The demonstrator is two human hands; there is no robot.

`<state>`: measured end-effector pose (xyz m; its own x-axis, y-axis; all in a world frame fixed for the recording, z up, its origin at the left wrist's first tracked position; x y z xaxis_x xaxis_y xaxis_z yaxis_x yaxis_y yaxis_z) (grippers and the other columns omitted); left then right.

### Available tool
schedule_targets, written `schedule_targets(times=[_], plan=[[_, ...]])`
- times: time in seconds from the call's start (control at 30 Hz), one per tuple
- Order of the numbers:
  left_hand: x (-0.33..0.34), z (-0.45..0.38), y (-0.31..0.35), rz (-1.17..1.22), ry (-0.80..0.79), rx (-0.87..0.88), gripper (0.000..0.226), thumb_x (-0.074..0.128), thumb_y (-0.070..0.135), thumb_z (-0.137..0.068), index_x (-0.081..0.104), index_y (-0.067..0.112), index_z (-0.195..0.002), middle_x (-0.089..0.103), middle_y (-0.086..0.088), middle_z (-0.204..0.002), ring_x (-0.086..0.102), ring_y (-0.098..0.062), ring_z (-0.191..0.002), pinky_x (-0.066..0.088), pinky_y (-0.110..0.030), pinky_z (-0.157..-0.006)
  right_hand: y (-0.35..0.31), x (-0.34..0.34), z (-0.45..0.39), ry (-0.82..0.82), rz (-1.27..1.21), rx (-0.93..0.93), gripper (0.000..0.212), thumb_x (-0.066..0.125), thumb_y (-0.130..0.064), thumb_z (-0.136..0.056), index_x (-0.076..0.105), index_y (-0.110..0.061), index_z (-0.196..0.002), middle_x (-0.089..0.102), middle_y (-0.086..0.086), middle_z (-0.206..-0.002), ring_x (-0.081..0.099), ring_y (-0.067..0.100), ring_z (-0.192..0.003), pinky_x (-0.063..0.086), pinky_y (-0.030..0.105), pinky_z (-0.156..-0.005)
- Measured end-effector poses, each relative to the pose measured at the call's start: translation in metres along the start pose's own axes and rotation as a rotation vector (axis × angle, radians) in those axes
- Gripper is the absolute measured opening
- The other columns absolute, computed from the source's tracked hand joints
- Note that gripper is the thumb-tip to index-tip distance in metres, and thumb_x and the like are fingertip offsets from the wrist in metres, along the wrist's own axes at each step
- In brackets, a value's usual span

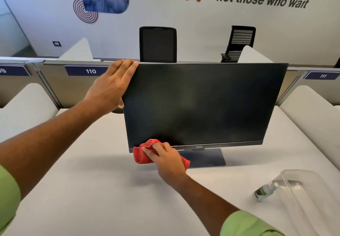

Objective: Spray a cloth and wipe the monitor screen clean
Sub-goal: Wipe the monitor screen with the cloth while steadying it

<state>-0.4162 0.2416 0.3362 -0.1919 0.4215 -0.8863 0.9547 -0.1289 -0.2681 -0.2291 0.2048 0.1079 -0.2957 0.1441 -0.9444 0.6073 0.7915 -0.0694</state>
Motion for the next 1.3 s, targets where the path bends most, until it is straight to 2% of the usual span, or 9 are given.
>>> schedule_targets(times=[0.1, 0.27, 0.37, 0.5, 0.67, 0.8, 0.9, 1.13, 1.3], plan=[[-0.001, -0.004, 0.0, 0.024, -0.01, 0.0, 0.146, 0.104, 0.019, -0.043, 0.017, 0.002, -0.159, 0.034, -0.022, -0.159, 0.03, -0.041, -0.146, 0.036, -0.055, -0.119, 0.041, -0.011, 0.027, 0.039, 0.024, 0.121, 0.077, 0.089, -0.012, -0.074, 0.065, -0.033, -0.145, 0.067, 0.001, -0.137, 0.069, 0.03, -0.106, 0.061, 0.039, -0.073], [0.0, -0.004, -0.002, 0.047, -0.017, 0.001, 0.148, 0.104, 0.021, -0.043, 0.015, 0.005, -0.16, 0.032, -0.019, -0.16, 0.029, -0.04, -0.148, 0.038, -0.055, -0.118, 0.111, -0.027, 0.085, 0.228, -0.031, 0.399, 0.061, 0.09, -0.009, -0.082, 0.073, -0.025, -0.139, 0.072, 0.006, -0.129, 0.07, 0.032, -0.106, 0.065, 0.038, -0.079], [0.0, -0.005, -0.001, 0.048, -0.026, -0.003, 0.147, 0.104, 0.021, -0.045, 0.014, 0.005, -0.161, 0.03, -0.018, -0.162, 0.026, -0.039, -0.149, 0.035, -0.053, -0.12, 0.155, -0.041, 0.112, 0.377, -0.262, 0.771, 0.024, 0.061, -0.04, -0.107, 0.07, -0.039, -0.13, 0.064, -0.011, -0.123, 0.064, 0.017, -0.108, 0.059, 0.032, -0.09], [-0.003, -0.006, 0.001, 0.044, -0.027, 0.011, 0.146, 0.104, 0.023, -0.047, 0.014, 0.004, -0.161, 0.03, -0.018, -0.163, 0.025, -0.038, -0.15, 0.033, -0.052, -0.122, 0.192, -0.067, 0.109, 0.668, -0.275, 1.045, 0.031, 0.059, -0.024, -0.11, 0.064, -0.006, -0.136, 0.068, 0.014, -0.122, 0.064, 0.027, -0.104, 0.061, 0.045, -0.093], [-0.004, 0.001, 0.001, 0.043, -0.035, 0.01, 0.146, 0.102, 0.029, -0.049, 0.013, 0.005, -0.162, 0.028, -0.016, -0.164, 0.022, -0.037, -0.152, 0.034, -0.054, -0.12, 0.223, -0.113, 0.052, 0.786, -0.281, 1.168, 0.043, 0.051, -0.025, -0.112, 0.053, -0.015, -0.153, 0.051, 0.011, -0.141, 0.056, 0.031, -0.125, 0.052, 0.045, -0.101], [-0.003, -0.001, 0.0, 0.031, -0.047, 0.003, 0.147, 0.102, 0.029, -0.049, 0.013, 0.003, -0.162, 0.028, -0.016, -0.164, 0.021, -0.036, -0.152, 0.031, -0.05, -0.123, 0.203, -0.157, -0.017, 0.864, -0.156, 1.074, 0.064, 0.04, -0.045, -0.11, 0.03, -0.021, -0.168, 0.045, 0.018, -0.144, 0.049, 0.041, -0.121, 0.051, 0.052, -0.099], [-0.002, -0.005, 0.001, 0.026, -0.047, 0.003, 0.146, 0.103, 0.028, -0.049, 0.013, 0.003, -0.162, 0.028, -0.016, -0.164, 0.019, -0.035, -0.153, 0.022, -0.045, -0.124, 0.157, -0.167, -0.068, 0.846, -0.028, 0.858, 0.066, 0.048, -0.048, -0.107, 0.039, -0.02, -0.165, 0.052, 0.021, -0.136, 0.051, 0.044, -0.109, 0.047, 0.053, -0.096], [0.001, -0.001, -0.005, 0.058, -0.048, -0.022, 0.146, 0.102, 0.024, -0.05, 0.011, 0.004, -0.162, 0.026, -0.017, -0.166, 0.017, -0.036, -0.155, 0.036, -0.053, -0.12, 0.036, -0.09, -0.102, 0.496, 0.248, -0.058, 0.057, 0.055, -0.042, -0.108, 0.038, -0.044, -0.163, 0.04, 0.004, -0.144, 0.05, 0.031, -0.118, 0.049, 0.047, -0.086], [0.004, -0.009, -0.007, 0.058, -0.049, 0.005, 0.148, 0.103, 0.024, -0.05, 0.01, 0.005, -0.163, 0.024, -0.014, -0.167, 0.016, -0.035, -0.155, 0.027, -0.048, -0.124, 0.112, -0.118, -0.08, 0.696, 0.197, 0.222, 0.054, 0.06, -0.039, -0.103, 0.051, -0.036, -0.156, 0.045, 0.004, -0.129, 0.049, 0.033, -0.107, 0.044, 0.047, -0.079]])
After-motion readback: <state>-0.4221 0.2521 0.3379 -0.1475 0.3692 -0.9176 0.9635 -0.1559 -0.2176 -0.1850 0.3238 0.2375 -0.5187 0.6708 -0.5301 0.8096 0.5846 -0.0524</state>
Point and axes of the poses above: each hand's wrist, its own z-axis away from the middle knuckle, its own x-axis out of the palm, y = z × x, the point moved 6 cm from there along -z, towards the middle knuckle
